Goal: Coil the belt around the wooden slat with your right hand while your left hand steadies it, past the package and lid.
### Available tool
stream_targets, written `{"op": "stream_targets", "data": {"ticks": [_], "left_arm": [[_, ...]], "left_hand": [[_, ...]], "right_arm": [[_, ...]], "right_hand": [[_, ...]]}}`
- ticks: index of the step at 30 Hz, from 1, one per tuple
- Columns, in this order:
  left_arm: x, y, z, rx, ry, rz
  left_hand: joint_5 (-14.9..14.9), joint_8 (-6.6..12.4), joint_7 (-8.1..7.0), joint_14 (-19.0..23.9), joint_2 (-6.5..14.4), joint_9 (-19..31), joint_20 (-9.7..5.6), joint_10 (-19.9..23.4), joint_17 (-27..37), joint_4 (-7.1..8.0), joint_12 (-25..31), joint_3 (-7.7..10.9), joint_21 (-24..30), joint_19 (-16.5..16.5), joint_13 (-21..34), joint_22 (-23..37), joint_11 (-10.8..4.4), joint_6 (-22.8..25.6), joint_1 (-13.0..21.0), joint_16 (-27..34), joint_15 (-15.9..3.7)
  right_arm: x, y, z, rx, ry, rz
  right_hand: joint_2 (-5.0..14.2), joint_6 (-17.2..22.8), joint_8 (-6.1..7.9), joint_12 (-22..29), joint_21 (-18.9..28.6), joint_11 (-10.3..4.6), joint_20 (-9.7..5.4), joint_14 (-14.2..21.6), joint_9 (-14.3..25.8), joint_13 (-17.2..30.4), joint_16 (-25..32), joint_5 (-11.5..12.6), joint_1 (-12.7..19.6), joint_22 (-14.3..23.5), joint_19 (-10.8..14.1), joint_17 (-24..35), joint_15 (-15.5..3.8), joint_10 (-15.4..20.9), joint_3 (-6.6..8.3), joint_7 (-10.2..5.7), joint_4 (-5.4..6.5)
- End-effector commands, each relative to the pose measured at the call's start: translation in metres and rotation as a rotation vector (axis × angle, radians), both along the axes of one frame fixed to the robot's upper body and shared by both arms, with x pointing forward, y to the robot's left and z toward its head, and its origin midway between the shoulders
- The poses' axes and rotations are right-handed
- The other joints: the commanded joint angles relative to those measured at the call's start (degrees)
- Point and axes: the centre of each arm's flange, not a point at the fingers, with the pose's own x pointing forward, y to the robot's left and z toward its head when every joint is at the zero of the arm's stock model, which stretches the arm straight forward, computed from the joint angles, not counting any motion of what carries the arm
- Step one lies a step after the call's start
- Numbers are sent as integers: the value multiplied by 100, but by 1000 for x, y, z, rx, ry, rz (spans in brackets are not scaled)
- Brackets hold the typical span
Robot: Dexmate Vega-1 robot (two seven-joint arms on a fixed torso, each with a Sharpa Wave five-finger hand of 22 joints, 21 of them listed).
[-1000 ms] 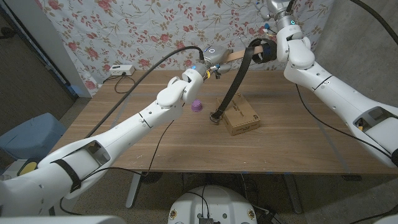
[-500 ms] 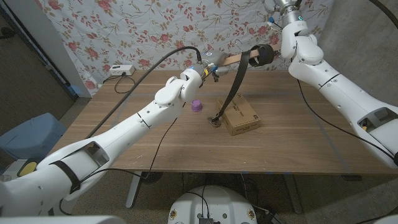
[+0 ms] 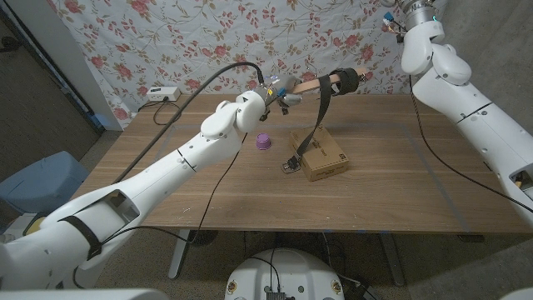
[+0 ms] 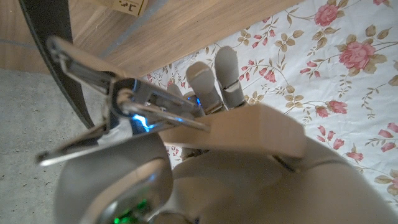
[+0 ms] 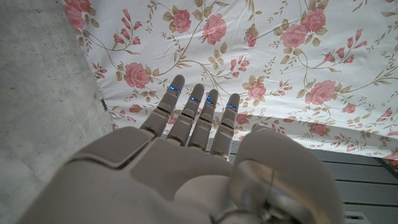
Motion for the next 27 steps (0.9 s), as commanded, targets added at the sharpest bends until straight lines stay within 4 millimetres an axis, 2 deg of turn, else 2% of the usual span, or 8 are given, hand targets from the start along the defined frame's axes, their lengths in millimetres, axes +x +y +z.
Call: {"op": "stream_targets", "data": {"ticks": [1,10,27], "left_arm": [[-3,9,-12,49,161,67],[-10,15,-24,79,245,101],[-17,28,-50,101,366,148]], "left_hand": [[16,92,33,23,197,-1,-406,19,20,145,16,161,7,11,43,10,-6,7,-75,-21,-18],[0,83,57,39,208,-30,-407,36,60,133,-59,164,13,9,-53,4,30,-26,-54,3,-20],[-63,56,101,38,241,-131,-402,69,44,110,-188,145,21,0,-148,-20,39,-37,1,-18,-24]], "right_arm": [[-42,-32,-6,88,-78,71],[-65,-31,-15,81,-163,83],[-83,-24,-24,80,-220,127]], "right_hand": [[-1,64,-2,12,-11,38,26,-31,23,0,0,-18,-79,18,-10,-3,-522,-11,83,63,4],[-50,85,-5,0,-7,77,99,-16,19,-15,-7,-46,-176,7,44,-43,-469,-63,166,110,-31],[-86,102,-12,18,-23,82,98,43,12,-37,6,-91,-292,-4,73,-85,-474,-46,250,114,-64]]}}
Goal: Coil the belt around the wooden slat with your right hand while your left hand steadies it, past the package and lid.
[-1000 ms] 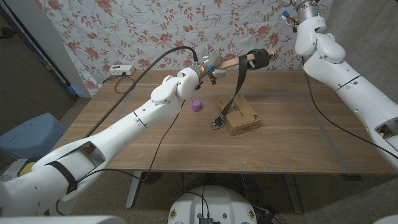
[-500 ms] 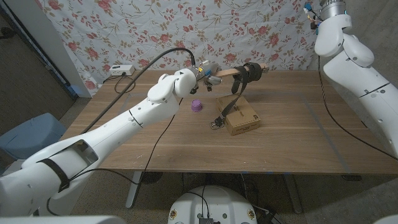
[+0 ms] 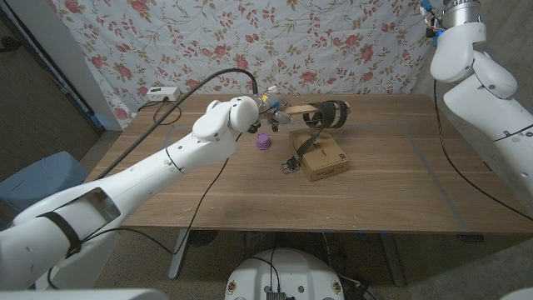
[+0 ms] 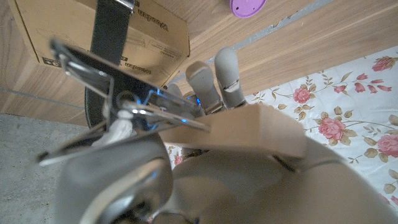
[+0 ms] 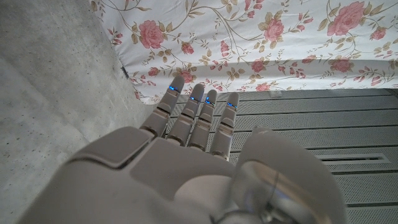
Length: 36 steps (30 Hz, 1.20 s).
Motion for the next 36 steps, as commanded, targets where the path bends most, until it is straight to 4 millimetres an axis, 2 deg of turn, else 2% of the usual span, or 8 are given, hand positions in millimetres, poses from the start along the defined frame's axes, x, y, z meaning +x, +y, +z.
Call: {"op": "stream_targets", "data": {"ticks": [1,17,21,26,29,31,33,36], "left_arm": [[-5,9,-18,22,91,36],[-3,8,-30,104,200,113],[-3,8,-31,96,225,112],[-5,8,-31,102,212,113],[-8,8,-31,101,187,113],[-9,8,-30,102,180,114],[-11,8,-30,109,164,123],[-14,8,-31,122,126,151]], "left_hand": [[-32,-9,38,38,245,-24,-401,45,21,106,10,146,23,-2,45,9,-23,0,5,-18,-26],[-223,-162,163,76,281,-264,-379,185,-155,-92,-577,67,27,-52,-586,-31,49,-34,223,-176,-33],[-404,-304,260,26,292,-425,-321,215,-398,-324,-1044,-21,-11,-144,-1220,-136,103,47,410,-366,-47],[-931,-821,342,-131,169,-857,-206,201,-1586,-937,-1536,-420,-73,-414,-1915,-484,154,216,756,-976,-11],[-1247,-1260,374,-516,-93,-1133,-28,59,-2261,-1190,-1987,-934,-209,-822,-2500,-813,174,194,736,-1292,13],[-1325,-1501,393,-935,-56,-1266,152,-73,-2704,-1132,-2291,-1115,-396,-1142,-2864,-1104,220,192,635,-1625,184],[-1311,-1809,392,-1288,-58,-1388,380,-262,-3289,-1037,-2631,-1117,-681,-1540,-3242,-1430,261,1,508,-2121,180],[-1244,-2365,248,-2049,-320,-1611,702,-623,-4088,-920,-3107,-1082,-1232,-2221,-3732,-1600,251,-425,257,-3008,210]], "right_arm": [[-15,4,-6,-2,-42,29],[-22,7,-13,-10,-58,52],[-22,7,-15,-17,-61,49],[-23,5,-19,-17,-61,52],[-25,4,-20,-17,-69,55],[-26,3,-22,-21,-71,53],[-28,2,-23,-18,-76,55],[-30,0,-25,-18,-76,52]], "right_hand": [[-13,33,-11,18,-24,19,14,38,12,15,5,-24,-48,19,31,-7,-483,15,46,41,12],[-27,74,-6,32,-39,24,13,43,7,-3,3,-55,-125,14,52,-34,-476,38,114,44,-8],[-28,82,-6,38,-40,24,21,54,6,-8,6,-62,-142,13,65,-41,-473,53,134,43,-12],[-29,87,-7,48,-46,29,29,66,4,-13,9,-69,-160,12,67,-50,-481,77,158,46,-18],[-29,92,-8,49,-50,31,31,74,3,-17,10,-74,-170,11,69,-56,-481,79,174,47,-22],[-30,95,-7,51,-50,28,32,80,3,-18,12,-76,-174,11,74,-59,-483,85,182,47,-24],[-33,104,-5,55,-52,39,34,84,2,-20,12,-79,-180,11,76,-63,-478,96,190,49,-27],[-37,119,-1,55,-55,35,31,89,2,-23,12,-83,-191,10,80,-69,-489,97,202,48,-30]]}}
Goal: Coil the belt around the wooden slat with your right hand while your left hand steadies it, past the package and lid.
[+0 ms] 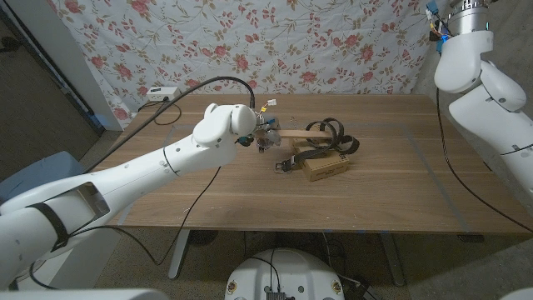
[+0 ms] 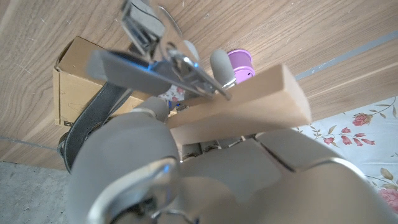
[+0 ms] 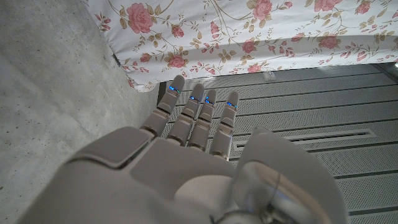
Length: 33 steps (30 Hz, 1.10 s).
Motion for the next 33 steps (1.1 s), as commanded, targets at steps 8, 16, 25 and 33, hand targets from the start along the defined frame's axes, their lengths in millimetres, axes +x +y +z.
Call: {"op": "stream_targets", "data": {"ticks": [8,16,25,33], "left_arm": [[-15,2,-4,61,-134,92],[-26,7,-2,80,-196,143],[-41,17,3,28,-338,142],[-55,36,9,-145,-529,64]], "left_hand": [[231,-1772,-381,-3160,-895,-622,1028,-1998,-1604,451,-1903,-331,-1961,-2273,-1322,-208,201,-1947,-895,-2344,695],[265,-2498,-633,-4996,-1341,-698,1249,-3164,-1985,654,-3094,-1030,-2983,-3443,-1804,-186,324,-2799,-1431,-2887,1344],[299,-2889,-763,-6049,-1349,-702,1312,-3908,-2219,840,-3724,-1432,-3613,-4141,-2020,-169,489,-3327,-1811,-2924,1660],[293,-2899,-776,-6082,-1297,-702,1285,-3949,-2255,876,-3789,-1470,-3633,-4028,-2053,-166,514,-3364,-1866,-2880,1661]], "right_arm": [[-13,-5,-10,-6,-19,-4],[-20,-3,-11,-12,-27,-10],[-26,4,-13,-6,-32,-21],[-28,19,-12,-29,-12,5]], "right_hand": [[-2,114,7,60,-35,-6,7,57,15,-5,13,-31,-34,7,63,-4,-478,70,87,24,-4],[-13,123,4,65,-43,7,17,69,13,-13,14,-43,-63,6,70,-19,-477,88,114,29,-10],[-26,138,4,62,-53,5,24,75,11,-22,13,-56,-99,5,76,-34,-474,84,134,31,-13],[-68,155,3,67,-54,48,59,84,9,-30,15,-77,-155,4,107,-47,-440,102,133,59,-12]]}}
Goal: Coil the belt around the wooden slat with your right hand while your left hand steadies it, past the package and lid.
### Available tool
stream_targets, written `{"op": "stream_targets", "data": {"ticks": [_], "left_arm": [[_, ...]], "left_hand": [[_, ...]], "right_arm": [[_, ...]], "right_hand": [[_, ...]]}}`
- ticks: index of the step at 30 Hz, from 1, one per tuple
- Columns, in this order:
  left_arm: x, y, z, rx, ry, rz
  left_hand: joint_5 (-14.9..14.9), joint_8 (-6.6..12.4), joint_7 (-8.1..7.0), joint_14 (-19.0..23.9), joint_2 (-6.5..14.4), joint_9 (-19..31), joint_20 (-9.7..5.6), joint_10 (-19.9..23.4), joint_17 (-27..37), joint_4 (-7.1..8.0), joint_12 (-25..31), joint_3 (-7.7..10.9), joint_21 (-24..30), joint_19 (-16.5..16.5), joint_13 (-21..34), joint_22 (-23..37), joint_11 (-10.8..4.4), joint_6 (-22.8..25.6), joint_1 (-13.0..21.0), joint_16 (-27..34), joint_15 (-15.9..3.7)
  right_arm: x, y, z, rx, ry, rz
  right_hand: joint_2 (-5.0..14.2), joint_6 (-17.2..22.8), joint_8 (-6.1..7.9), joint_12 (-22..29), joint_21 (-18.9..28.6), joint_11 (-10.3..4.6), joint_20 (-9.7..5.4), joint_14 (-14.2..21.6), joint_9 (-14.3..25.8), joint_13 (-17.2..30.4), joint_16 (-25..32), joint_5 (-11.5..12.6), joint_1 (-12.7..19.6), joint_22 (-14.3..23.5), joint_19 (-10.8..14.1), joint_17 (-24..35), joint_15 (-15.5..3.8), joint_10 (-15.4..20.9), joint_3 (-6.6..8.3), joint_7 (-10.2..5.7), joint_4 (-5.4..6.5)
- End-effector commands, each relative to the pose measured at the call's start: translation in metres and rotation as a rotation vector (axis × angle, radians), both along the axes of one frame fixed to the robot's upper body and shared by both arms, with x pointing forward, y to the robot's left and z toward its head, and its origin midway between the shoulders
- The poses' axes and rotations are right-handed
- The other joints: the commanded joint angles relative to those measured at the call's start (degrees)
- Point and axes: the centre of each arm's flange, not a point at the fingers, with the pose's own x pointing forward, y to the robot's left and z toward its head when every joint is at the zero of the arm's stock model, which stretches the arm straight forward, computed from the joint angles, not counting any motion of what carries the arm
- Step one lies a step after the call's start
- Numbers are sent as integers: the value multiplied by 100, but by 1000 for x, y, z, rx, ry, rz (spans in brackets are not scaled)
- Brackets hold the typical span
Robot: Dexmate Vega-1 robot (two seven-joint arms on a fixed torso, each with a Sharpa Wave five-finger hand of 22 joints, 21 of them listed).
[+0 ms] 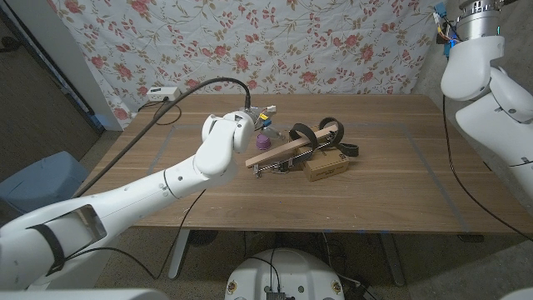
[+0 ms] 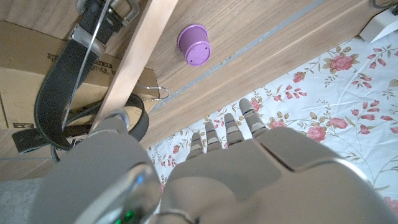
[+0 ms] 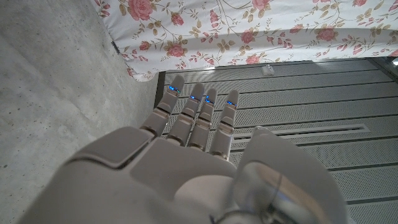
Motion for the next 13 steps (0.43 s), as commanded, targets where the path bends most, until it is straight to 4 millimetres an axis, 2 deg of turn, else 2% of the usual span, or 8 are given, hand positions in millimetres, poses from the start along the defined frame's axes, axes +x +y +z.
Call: {"op": "stream_targets", "data": {"ticks": [1,8,13], "left_arm": [[-22,26,8,-170,-264,-110],[-27,53,9,-417,-387,-352],[-21,62,2,-472,-390,-401]], "left_hand": [[24,-43,-37,-37,30,-2,-21,-47,5,6,-26,-25,-1,74,-7,18,-16,-53,-76,31,31],[-26,-75,-153,-36,178,-7,47,-198,-26,127,-149,-83,-76,98,-59,23,16,-168,-269,84,105],[-58,-72,-180,61,261,-11,59,-149,-44,168,-160,-95,-98,150,-86,26,18,-182,-343,136,96]], "right_arm": [[-4,17,-1,-27,28,25],[-6,38,-14,1,65,44],[-4,56,-26,-11,81,5]], "right_hand": [[-73,53,1,21,-11,51,23,25,8,-6,12,-18,-73,3,71,5,-399,47,17,52,22],[-156,44,-11,18,-33,86,50,15,6,-16,14,-54,-194,2,57,0,-373,43,-43,92,34],[-164,47,-13,21,-40,70,54,31,5,-21,22,-65,-246,2,59,-3,-390,54,-58,97,39]]}}
